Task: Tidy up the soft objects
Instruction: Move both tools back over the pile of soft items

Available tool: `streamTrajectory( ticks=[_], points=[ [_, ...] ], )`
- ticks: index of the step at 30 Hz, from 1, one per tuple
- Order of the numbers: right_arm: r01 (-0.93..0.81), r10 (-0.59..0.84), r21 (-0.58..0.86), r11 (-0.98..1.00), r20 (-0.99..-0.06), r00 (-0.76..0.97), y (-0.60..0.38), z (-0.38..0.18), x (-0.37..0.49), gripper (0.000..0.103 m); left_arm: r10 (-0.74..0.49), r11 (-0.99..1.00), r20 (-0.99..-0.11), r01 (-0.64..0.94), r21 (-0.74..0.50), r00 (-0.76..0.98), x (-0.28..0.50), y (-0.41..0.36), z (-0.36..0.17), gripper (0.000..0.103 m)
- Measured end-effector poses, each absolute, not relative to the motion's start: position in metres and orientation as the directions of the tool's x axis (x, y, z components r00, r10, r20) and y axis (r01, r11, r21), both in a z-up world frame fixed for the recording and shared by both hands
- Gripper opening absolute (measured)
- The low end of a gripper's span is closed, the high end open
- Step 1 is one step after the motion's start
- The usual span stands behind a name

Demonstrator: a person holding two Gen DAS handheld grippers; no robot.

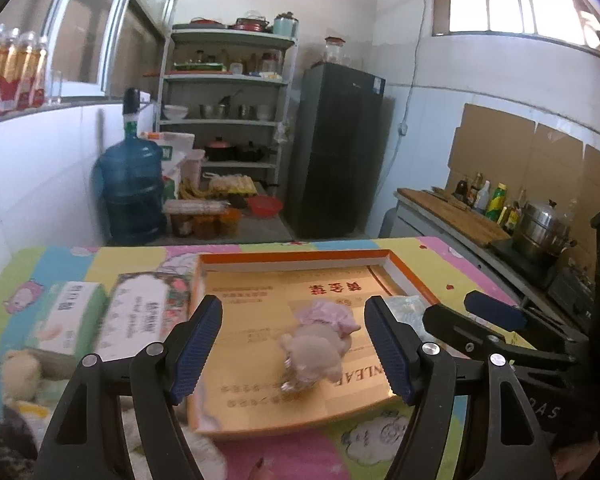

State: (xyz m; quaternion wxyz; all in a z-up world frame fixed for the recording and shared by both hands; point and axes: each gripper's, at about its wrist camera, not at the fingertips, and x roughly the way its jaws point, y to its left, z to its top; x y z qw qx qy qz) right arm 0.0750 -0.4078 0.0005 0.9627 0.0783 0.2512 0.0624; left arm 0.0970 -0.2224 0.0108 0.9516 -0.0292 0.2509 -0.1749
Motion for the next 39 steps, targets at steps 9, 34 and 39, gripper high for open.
streamTrajectory(
  ticks=[9,34,39],
  points=[
    [-0.150,0.205,0.155,0.976,-0.451,0.869,-0.353,0.013,0.056,0.069,-0.297,0.955,-0.432,0.258,-0.147,0.852,0.064,-0.159,0.024,0.075],
    [-0.394,0.418,0.154,0.906,-0.464,0.781,-0.200,-0.018,0.011,0.069,-0.097,0.987,-0.375,0.042,-0.152,0.922,-0.014,0.014,-0.005,0.075],
    [-0.429,0.432,0.125,0.895,-0.488,0.759,-0.178,-0.030,0.003,0.069,-0.099,0.986,-0.388,0.038,-0.162,0.916,-0.024,0.031,-0.021,0.075]
  ],
)
